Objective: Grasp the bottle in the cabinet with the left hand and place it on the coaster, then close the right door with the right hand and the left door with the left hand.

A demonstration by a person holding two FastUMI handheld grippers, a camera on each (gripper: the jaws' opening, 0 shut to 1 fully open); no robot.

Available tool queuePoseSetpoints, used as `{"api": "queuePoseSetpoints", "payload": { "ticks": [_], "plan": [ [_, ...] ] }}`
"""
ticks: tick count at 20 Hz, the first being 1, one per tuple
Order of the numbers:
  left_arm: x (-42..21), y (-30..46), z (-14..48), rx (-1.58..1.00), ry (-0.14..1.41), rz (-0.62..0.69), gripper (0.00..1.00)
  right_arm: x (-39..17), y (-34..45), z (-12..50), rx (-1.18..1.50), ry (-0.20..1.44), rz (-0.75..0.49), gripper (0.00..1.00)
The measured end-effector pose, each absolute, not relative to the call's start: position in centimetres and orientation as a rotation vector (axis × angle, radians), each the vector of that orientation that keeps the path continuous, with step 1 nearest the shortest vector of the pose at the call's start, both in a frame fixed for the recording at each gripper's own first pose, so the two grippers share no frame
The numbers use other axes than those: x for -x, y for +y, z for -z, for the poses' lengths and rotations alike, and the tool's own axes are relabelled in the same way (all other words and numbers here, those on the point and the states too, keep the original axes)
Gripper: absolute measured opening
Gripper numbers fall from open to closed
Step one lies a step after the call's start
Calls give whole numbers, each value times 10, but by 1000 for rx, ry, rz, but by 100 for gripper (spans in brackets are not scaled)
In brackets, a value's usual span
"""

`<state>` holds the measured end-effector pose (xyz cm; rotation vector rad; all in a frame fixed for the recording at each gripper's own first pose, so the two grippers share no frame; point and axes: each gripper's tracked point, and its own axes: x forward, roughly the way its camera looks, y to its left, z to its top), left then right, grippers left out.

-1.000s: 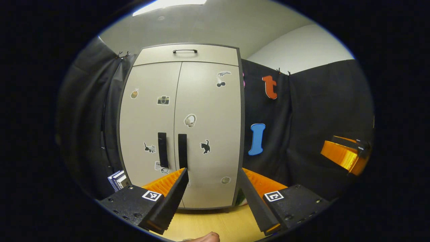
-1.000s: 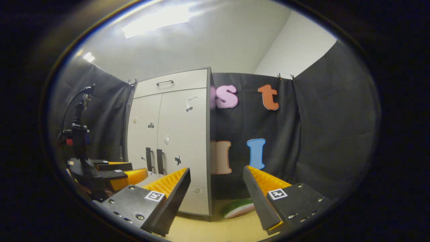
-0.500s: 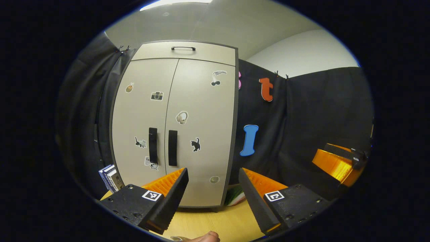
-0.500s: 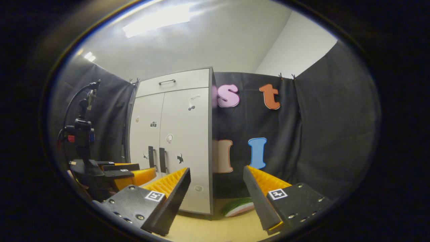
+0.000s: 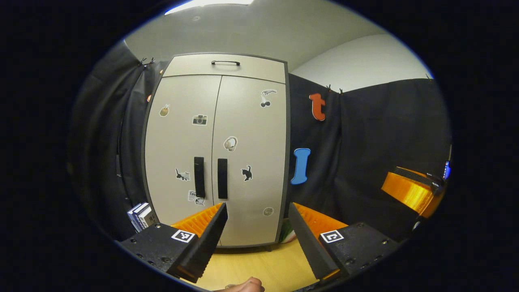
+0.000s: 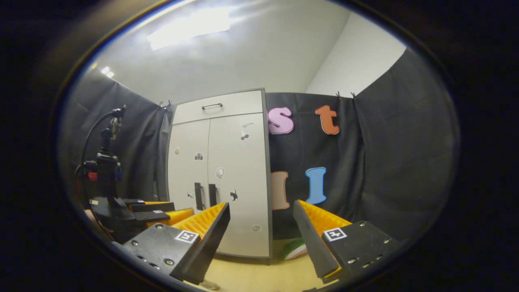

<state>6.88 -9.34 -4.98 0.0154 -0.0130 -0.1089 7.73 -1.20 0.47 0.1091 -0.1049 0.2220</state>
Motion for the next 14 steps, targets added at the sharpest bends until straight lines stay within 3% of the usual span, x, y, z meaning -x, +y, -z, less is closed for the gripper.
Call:
{"api": "queuePoseSetpoints", "payload": {
  "ticks": [10, 12, 14],
  "plan": [
    [-55, -64, 53, -47, 8, 143, 97, -49, 3, -2, -78, -88, -139, 96],
    [-54, -62, 54, -81, 7, 142, 93, -46, 5, -3, -72, -90, -143, 96],
    [-52, -65, 56, -102, 8, 154, 96, -44, 4, -5, -71, -94, -142, 96]
  ]
}}
